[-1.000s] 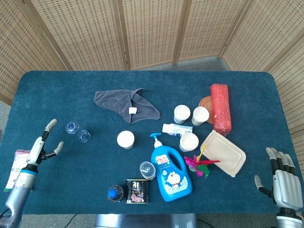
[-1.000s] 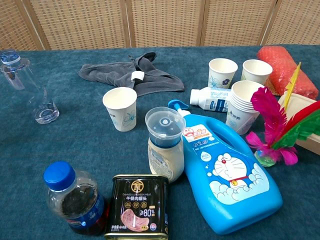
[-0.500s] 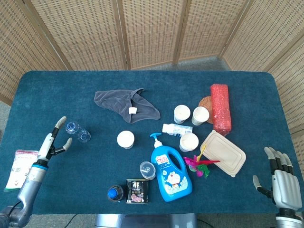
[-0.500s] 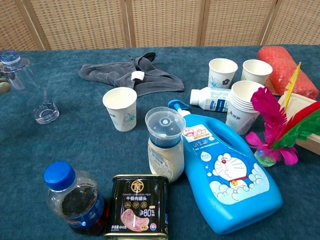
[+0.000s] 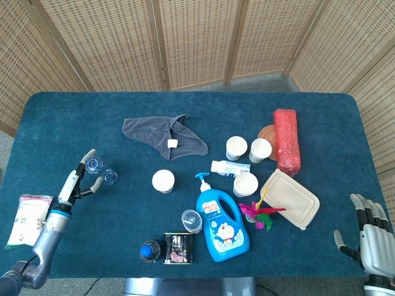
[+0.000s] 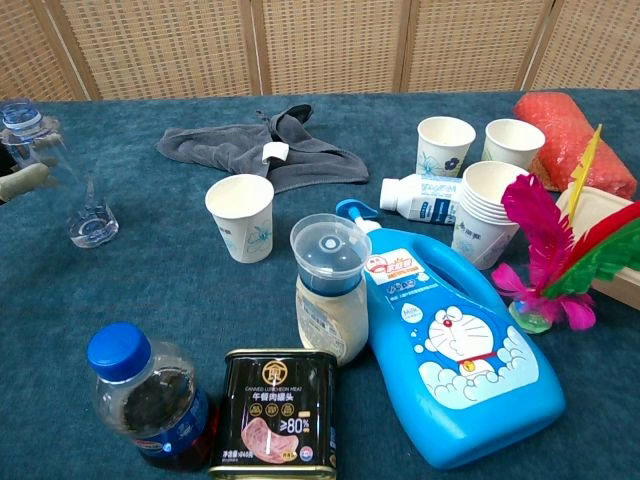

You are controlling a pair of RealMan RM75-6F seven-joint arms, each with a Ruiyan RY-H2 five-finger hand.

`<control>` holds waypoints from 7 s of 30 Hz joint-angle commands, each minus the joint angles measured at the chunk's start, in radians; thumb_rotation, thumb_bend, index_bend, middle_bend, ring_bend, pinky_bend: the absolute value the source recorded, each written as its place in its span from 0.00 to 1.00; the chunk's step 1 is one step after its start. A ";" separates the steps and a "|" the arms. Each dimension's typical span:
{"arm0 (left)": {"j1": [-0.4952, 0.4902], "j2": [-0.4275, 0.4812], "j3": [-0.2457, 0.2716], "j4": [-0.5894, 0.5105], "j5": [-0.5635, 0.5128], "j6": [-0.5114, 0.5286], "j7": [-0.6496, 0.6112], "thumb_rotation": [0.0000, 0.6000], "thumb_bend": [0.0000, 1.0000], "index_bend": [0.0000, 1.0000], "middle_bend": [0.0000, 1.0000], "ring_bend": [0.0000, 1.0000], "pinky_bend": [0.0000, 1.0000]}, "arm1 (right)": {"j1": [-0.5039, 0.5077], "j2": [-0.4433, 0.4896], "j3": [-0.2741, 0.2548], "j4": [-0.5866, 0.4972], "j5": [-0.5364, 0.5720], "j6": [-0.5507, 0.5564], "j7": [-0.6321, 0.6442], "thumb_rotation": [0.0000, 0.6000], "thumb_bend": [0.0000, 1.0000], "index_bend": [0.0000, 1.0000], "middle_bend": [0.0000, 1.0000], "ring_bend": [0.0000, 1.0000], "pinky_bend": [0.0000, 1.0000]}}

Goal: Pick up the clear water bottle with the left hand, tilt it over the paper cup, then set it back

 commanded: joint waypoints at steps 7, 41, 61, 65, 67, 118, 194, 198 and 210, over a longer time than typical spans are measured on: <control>0.001 0.013 0.002 -0.021 -0.004 0.012 0.002 0.76 0.46 0.00 0.03 0.00 0.07 | -0.004 0.002 -0.002 0.006 -0.006 0.001 0.013 1.00 0.39 0.00 0.03 0.00 0.00; -0.061 0.040 -0.009 -0.059 0.012 0.039 0.252 0.98 0.61 0.36 0.38 0.39 0.52 | -0.021 0.009 -0.003 0.019 -0.006 0.008 0.049 1.00 0.39 0.00 0.03 0.00 0.00; -0.181 0.371 -0.026 -0.389 -0.036 -0.177 0.613 0.98 0.61 0.35 0.38 0.39 0.52 | -0.019 -0.003 -0.004 0.022 -0.002 -0.005 0.045 1.00 0.39 0.00 0.03 0.00 0.00; -0.208 0.380 -0.036 -0.399 -0.051 -0.211 0.643 0.98 0.61 0.35 0.38 0.39 0.52 | -0.021 -0.003 -0.003 0.023 0.000 -0.001 0.046 1.00 0.39 0.00 0.03 0.00 0.00; -0.220 0.381 -0.038 -0.402 -0.051 -0.223 0.655 0.98 0.61 0.35 0.38 0.39 0.52 | -0.023 -0.003 -0.004 0.024 0.001 0.000 0.047 1.00 0.40 0.00 0.03 0.00 0.00; -0.454 0.434 0.006 -0.459 -0.024 -0.448 0.964 0.98 0.61 0.35 0.39 0.39 0.49 | -0.047 -0.022 -0.008 0.048 -0.004 0.019 0.076 1.00 0.39 0.00 0.03 0.00 0.00; -0.661 0.472 0.027 -0.567 -0.229 -0.639 1.466 0.99 0.61 0.33 0.40 0.39 0.49 | -0.073 -0.052 -0.008 0.114 0.006 0.013 0.156 1.00 0.40 0.00 0.03 0.00 0.00; -0.680 0.473 0.031 -0.566 -0.253 -0.650 1.505 0.99 0.61 0.33 0.40 0.39 0.49 | -0.074 -0.052 -0.008 0.116 0.006 0.015 0.160 1.00 0.40 0.00 0.03 0.00 0.00; -0.729 0.471 0.049 -0.580 -0.325 -0.668 1.581 0.99 0.61 0.33 0.40 0.39 0.49 | -0.076 -0.057 -0.007 0.123 0.010 0.011 0.167 1.00 0.40 0.00 0.03 0.00 0.00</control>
